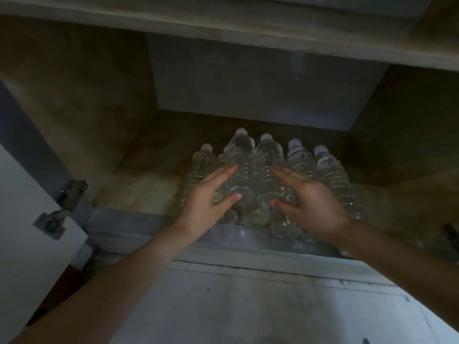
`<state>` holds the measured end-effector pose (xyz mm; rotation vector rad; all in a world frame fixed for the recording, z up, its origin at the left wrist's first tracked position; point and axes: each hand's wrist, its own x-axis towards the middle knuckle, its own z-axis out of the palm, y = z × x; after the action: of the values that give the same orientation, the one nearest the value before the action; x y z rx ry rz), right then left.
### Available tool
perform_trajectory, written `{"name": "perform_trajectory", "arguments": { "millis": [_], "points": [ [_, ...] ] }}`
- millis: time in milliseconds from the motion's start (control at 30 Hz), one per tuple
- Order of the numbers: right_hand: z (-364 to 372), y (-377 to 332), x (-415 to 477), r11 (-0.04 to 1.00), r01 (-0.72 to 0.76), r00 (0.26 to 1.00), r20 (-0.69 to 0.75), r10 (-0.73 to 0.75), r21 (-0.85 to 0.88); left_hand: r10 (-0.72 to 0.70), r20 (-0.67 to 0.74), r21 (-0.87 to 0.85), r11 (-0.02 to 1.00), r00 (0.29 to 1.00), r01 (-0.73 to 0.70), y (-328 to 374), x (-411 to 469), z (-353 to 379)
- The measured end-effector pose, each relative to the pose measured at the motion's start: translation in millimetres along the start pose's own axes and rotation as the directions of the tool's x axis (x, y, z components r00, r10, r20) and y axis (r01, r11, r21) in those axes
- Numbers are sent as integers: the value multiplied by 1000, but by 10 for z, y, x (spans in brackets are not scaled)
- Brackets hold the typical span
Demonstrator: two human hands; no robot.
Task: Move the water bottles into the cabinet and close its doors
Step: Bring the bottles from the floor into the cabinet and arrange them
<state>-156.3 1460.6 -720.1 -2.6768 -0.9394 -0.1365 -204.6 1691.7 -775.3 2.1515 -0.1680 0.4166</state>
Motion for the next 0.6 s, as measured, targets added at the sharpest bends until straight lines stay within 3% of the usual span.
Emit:
{"name": "perform_trajectory", "arguments": {
  "millis": [400, 500, 600],
  "points": [
    [-53, 1, 13, 1000, -22, 1000, 12, 22, -10, -19, 2, -21, 1000, 1000, 19, 42, 15, 15],
    [-141, 43, -99, 997, -72, 997, -10, 72, 43, 8, -9, 74, 997, 1000, -7, 115, 16, 8],
    [-258, 182, -320, 990, -115, 992, -34, 118, 84, 138, 1, 251, 959, 990, -134, 243, 27, 47]
  ]
}}
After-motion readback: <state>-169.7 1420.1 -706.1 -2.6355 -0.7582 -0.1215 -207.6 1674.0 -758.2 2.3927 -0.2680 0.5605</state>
